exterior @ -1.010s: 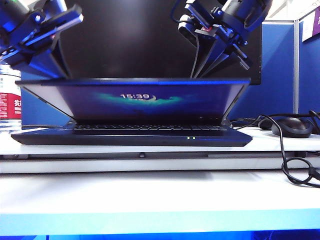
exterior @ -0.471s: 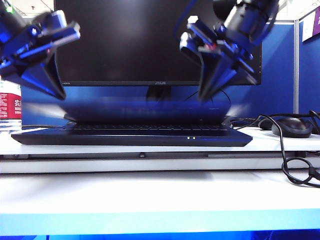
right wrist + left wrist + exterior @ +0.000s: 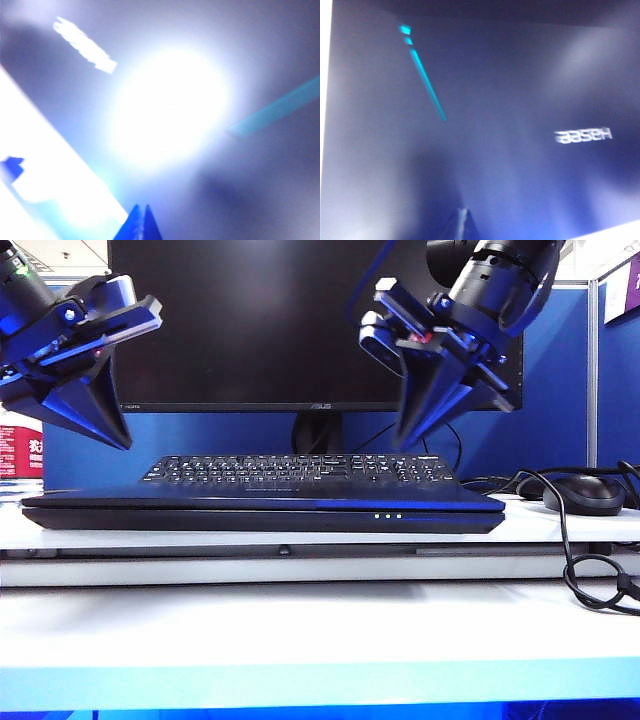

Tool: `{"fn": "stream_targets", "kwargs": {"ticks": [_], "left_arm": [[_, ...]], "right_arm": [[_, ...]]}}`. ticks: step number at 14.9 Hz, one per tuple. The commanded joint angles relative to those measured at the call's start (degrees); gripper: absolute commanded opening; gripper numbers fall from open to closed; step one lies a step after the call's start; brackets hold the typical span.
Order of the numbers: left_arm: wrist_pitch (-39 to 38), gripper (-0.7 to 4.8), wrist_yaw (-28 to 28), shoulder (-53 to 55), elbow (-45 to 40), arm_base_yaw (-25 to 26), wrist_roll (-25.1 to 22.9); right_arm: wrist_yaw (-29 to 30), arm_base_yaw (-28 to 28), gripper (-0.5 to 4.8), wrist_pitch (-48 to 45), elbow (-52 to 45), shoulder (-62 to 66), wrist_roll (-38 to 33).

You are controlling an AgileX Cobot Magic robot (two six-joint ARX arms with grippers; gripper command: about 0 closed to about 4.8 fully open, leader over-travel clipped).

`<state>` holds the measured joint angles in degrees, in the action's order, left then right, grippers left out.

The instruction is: Close the lid of the black laptop.

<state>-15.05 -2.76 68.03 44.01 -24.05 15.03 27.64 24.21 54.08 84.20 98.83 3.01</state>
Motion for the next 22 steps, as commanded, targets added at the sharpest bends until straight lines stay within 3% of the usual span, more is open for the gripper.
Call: {"fn": "stream_targets", "kwargs": {"ticks": [1,6,8,12,16,18,22], "left_arm": [[4.0,-0.05,-5.2,-0.5,0.1,0.1,0.3],[8.3,-0.05,-5.1,-14.0,0.2,0.1,0.0],[7.9,-0.05,-2.9,-25.7,0.2,0.1,-4.3],[1.5,-0.05,8.0,-44.9,0.1,0.1,-6.3],[-7.7,-0.05,10.5,-56.2,0.0,0.1,-5.8],[-12.0,-0.05,11.2,-59.2,0.0,0.1,-5.4],[-15.7,-0.05,13.5,-61.9,-1.0,0.1,-5.4]], "right_arm": [[4.6,0.2,-0.01,-3.5,0.1,-2.0,0.0],[4.0,0.2,-0.01,-11.7,0.1,-12.3,0.0],[2.6,0.2,-0.01,-16.4,0.1,-19.7,0.0],[-5.4,0.2,-0.01,-20.7,0.1,-31.5,0.0],[-7.9,0.2,-0.01,-22.5,-0.7,-37.8,0.5],[-8.1,0.2,-0.01,-26.4,-5.8,-41.7,-0.9],[-9.9,0.2,-0.01,-42.8,-25.0,-53.8,-6.5]]}}
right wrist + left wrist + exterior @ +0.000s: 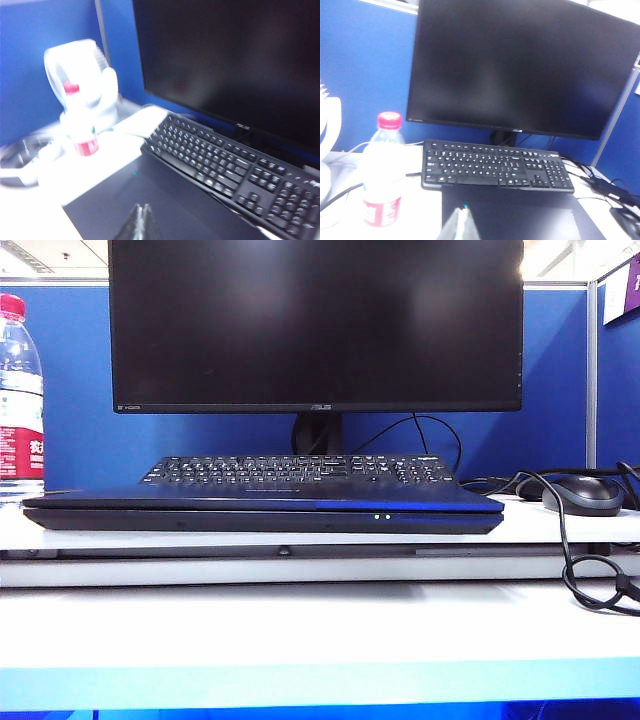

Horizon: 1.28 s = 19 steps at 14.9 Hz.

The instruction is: Close the lid of the black laptop.

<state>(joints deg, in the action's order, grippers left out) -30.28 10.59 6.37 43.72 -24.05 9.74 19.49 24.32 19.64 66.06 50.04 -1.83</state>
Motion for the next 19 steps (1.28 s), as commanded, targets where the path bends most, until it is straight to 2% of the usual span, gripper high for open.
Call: {"fn": "stream_targets", "kwargs": {"ticks": [1,3,5,8,10,12,14,17,19], "left_arm": [[-0.4,-0.05,0.0,-0.2,-1.4,0.2,0.4],[0.5,-0.05,-2.1,-0.2,-3.5,0.1,2.7],[3.2,-0.05,-6.1,-0.2,-6.7,0.1,2.8],[7.2,-0.05,-10.6,-0.2,-12.9,0.1,4.3],[7.3,-0.05,-10.8,-0.2,-16.1,0.2,5.1],[9.0,-0.05,-11.1,-0.3,-19.6,0.1,8.5],[13.1,-0.05,-15.8,-0.3,-22.4,0.1,10.5],[13.7,-0.05,-15.8,-0.3,-23.9,0.2,10.4],[13.2,-0.05,-16.0,-0.3,-23.9,0.1,12.8]], "right_arm": [[-2.0,0.1,-0.01,-10.8,-10.4,-7.7,-2.6],[-2.8,0.1,-0.01,-14.7,-16.4,-12.7,-3.1],[-4.6,0.1,-0.01,-16.8,-21.8,-16.2,-3.1],[-8.2,0.0,-0.01,-16.9,-31.5,-20.3,-2.9],[-8.7,0.0,-0.01,-17.8,-37.9,-21.4,-2.9],[-9.7,0.0,-0.01,-20.0,-43.1,-21.6,-3.4],[-9.4,0.0,-0.01,-23.7,-46.2,-21.6,-5.7],[-9.5,0.0,-0.01,-24.1,-46.7,-21.5,-5.7],[-8.9,0.0,-0.01,-24.0,-46.7,-21.6,-5.7]]}}
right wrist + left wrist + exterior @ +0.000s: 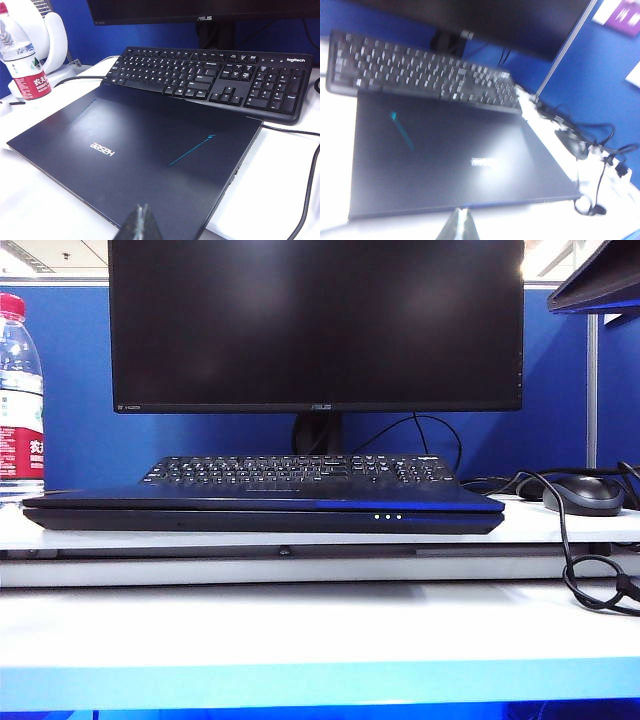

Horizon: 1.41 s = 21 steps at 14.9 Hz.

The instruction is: Close the lid of the black laptop.

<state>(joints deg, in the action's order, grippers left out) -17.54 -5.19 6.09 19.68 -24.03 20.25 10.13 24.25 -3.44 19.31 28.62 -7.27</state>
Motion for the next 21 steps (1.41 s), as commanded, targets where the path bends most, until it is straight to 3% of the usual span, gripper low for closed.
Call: {"fn": "stream_targets", "kwargs": {"ticks": [1,11,14,16,21], "left_arm": [[0.4,-0.04,-0.2,0.0,0.1,0.1,2.7],[-0.1,-0.04,0.0,0.0,0.2,0.1,2.6],[-3.2,-0.04,7.5,-2.1,-0.2,2.1,-3.7],[-3.6,-0.04,8.3,-5.6,-1.5,4.8,-10.3],[3.1,-0.04,5.9,-5.9,-6.3,13.2,-12.1]], "right_arm": [[0.5,0.0,-0.01,-0.9,0.1,-0.1,-0.2],[0.4,0.0,-0.01,-0.9,0.1,-0.1,-0.2],[0.4,0.0,-0.01,-0.8,0.1,-0.1,-0.2],[0.5,0.0,-0.01,-0.7,0.1,-0.1,-0.2],[0.3,0.0,-0.01,-0.2,0.1,-0.2,-0.2]]}}
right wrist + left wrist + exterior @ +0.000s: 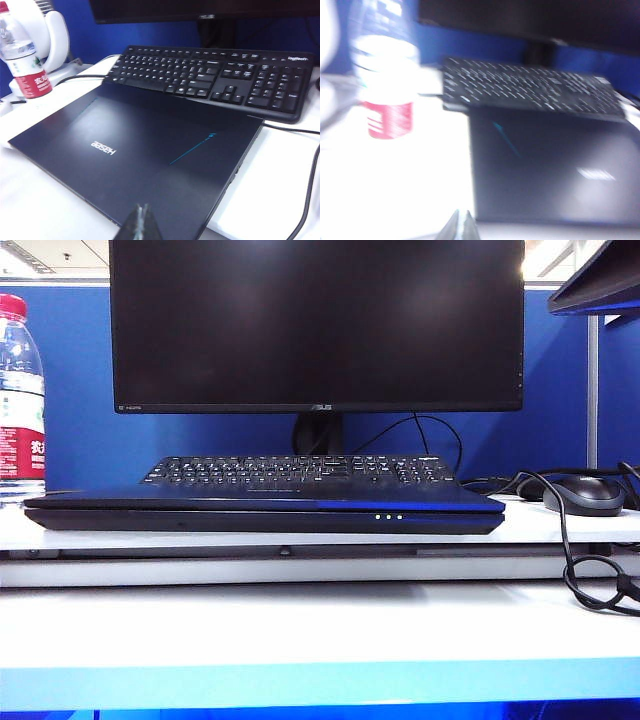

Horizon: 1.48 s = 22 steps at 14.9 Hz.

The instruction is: Close the lid of the black laptop.

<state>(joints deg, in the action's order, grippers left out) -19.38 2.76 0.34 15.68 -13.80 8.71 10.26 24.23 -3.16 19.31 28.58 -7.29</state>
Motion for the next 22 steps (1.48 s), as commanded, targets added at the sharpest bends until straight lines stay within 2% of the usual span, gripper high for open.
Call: {"fn": "stream_targets", "kwargs": {"ticks": [1,4,5,11,14,19,22], "left_arm": [[10.3,-0.04,-3.1,-0.2,-5.3,5.0,-0.8],[24.0,-0.04,-5.2,-0.2,-13.2,6.6,-0.2],[25.4,-0.04,-5.2,-0.2,-14.2,6.6,-0.2],[24.2,-0.04,2.5,-0.2,-15.3,7.2,-6.0],[24.2,-0.04,1.9,-0.2,-15.3,9.5,-5.6],[24.2,-0.04,1.9,-0.2,-15.3,9.6,-5.2],[24.2,-0.04,-1.7,-0.2,-15.3,11.2,-4.9]], "right_arm": [[0.1,0.0,-0.01,-0.1,0.1,-0.1,-0.2],[0.1,0.0,-0.01,0.3,0.1,-0.1,-0.2],[0.1,0.0,-0.01,0.3,0.1,-0.1,-0.2],[0.1,0.0,-0.01,0.3,0.1,-0.1,-0.2],[0.1,0.0,-0.01,0.3,0.1,-0.1,-0.2],[0.1,0.0,-0.01,0.3,0.1,-0.1,-0.2],[0.1,0.0,-0.01,0.3,0.1,-0.1,-0.2]]}}
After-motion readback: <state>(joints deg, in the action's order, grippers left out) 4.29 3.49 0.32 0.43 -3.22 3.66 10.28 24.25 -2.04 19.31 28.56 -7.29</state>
